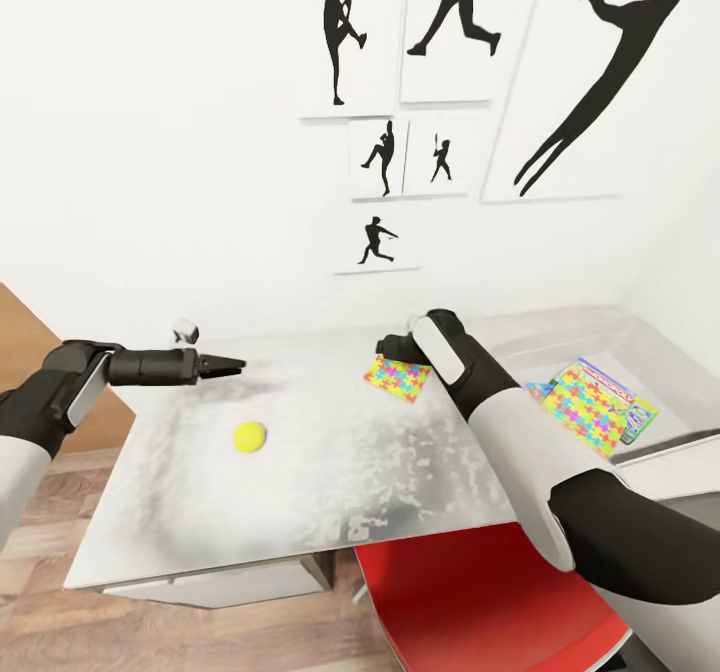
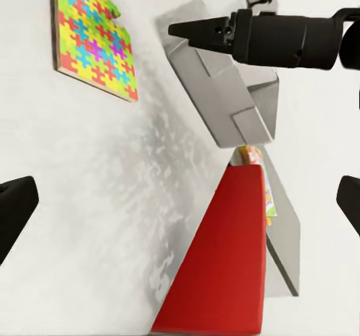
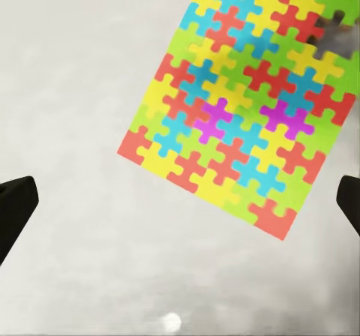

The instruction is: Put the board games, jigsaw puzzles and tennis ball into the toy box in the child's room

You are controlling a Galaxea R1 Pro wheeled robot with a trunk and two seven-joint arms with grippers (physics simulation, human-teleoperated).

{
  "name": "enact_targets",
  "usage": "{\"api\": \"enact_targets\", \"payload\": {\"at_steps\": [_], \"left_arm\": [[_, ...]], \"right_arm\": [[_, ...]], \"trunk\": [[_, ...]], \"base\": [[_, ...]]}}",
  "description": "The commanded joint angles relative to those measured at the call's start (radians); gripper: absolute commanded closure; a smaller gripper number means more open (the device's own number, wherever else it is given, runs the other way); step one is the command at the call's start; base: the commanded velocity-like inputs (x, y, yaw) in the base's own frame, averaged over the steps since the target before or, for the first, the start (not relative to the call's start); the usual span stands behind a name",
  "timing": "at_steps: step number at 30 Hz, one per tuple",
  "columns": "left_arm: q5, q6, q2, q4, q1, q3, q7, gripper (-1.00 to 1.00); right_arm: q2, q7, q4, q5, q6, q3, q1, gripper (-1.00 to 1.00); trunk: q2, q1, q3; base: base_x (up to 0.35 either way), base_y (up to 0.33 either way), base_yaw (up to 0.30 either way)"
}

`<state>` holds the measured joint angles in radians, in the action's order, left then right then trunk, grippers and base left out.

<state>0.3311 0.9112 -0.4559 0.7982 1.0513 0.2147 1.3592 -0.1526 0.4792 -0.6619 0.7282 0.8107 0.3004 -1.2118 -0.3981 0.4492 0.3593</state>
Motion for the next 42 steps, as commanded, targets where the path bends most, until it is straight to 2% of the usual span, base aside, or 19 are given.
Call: {"api": "enact_targets", "payload": {"at_steps": [1, 8, 42], "left_arm": [[-0.001, 0.010, -0.001, 0.000, 0.001, 0.003, 0.001, -1.00], [-0.007, 0.013, -0.001, 0.000, 0.002, 0.002, -0.001, -1.00], [-0.009, 0.016, -0.001, 0.000, 0.003, 0.002, 0.000, -1.00]], "right_arm": [[0.000, 0.016, -0.001, 0.011, 0.001, 0.003, 0.003, -1.00], [0.001, 0.055, -0.006, 0.011, 0.004, 0.003, 0.005, -1.00], [0.002, 0.052, -0.002, 0.010, 0.001, 0.003, 0.006, -1.00]], "trunk": [[-0.002, 0.001, 0.002], [-0.002, 0.001, 0.002], [-0.002, 0.001, 0.002]], "base": [[0.121, 0.078, 0.000], [0.077, 0.046, 0.000], [0.027, 0.019, 0.000]]}}
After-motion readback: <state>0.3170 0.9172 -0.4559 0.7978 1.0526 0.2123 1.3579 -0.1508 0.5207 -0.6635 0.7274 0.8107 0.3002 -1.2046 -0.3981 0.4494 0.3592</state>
